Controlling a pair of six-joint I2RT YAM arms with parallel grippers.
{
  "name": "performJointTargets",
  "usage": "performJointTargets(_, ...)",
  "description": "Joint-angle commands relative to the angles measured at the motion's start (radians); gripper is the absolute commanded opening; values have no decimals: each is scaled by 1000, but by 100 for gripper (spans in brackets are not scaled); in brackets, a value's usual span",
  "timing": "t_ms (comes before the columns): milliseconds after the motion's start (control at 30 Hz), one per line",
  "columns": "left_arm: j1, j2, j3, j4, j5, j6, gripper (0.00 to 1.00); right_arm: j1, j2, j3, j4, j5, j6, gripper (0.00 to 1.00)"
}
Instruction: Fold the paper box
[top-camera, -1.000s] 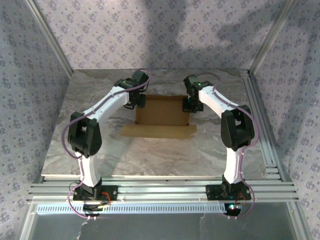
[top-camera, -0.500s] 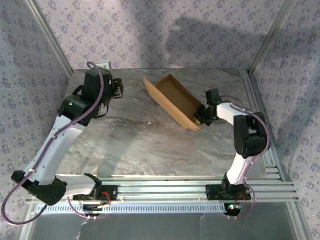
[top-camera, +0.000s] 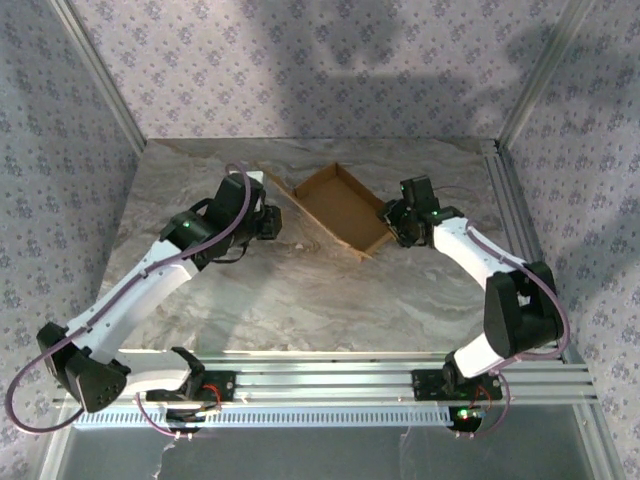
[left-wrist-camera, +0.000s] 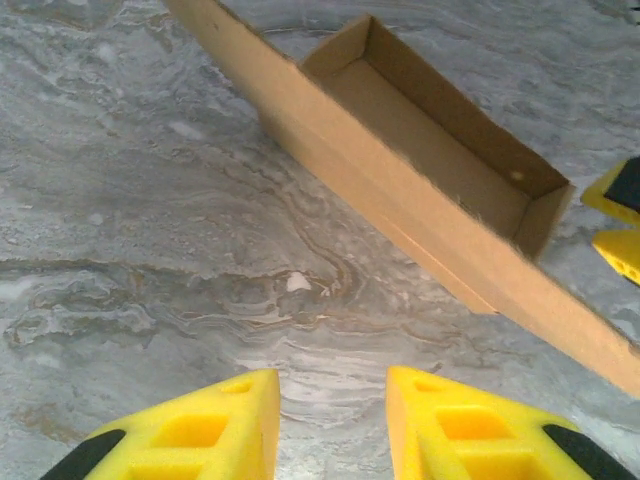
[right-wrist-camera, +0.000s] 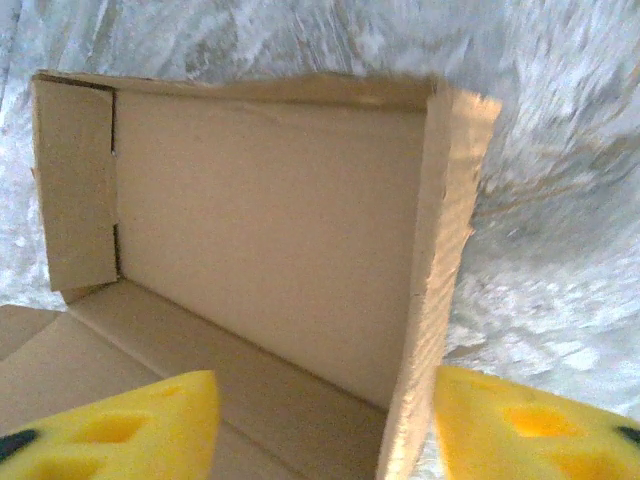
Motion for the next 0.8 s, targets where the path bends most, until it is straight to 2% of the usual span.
performJointTargets(0,-58,-55,25,-7,-41,-12,33,-12,-55,143,-133,122,-262,70)
performJointTargets(100,-112,-69,27,-27,-65,-16,33,-38,-23,234,-140,100,-588,71)
performJointTargets(167,-157,-77,33,-43,-91,-21,33,-64,57,330,-205,61,-763,69)
performJointTargets(300,-212,-97,30,-40,-83,-38,33,-71,256,560,-397,37,-973,68)
performJointTargets(467,-280,-144,-20,21,-35,-18,33,-42,504,798,-562,89,-1043,69)
performJointTargets(667,-310,-272,-216,206,76,33,34,-24,692,933,-609,136,-1049,70)
performJointTargets(767,-334,-363,-316,271,43,36,33,-20,773,1006,-645,142,-1051,69)
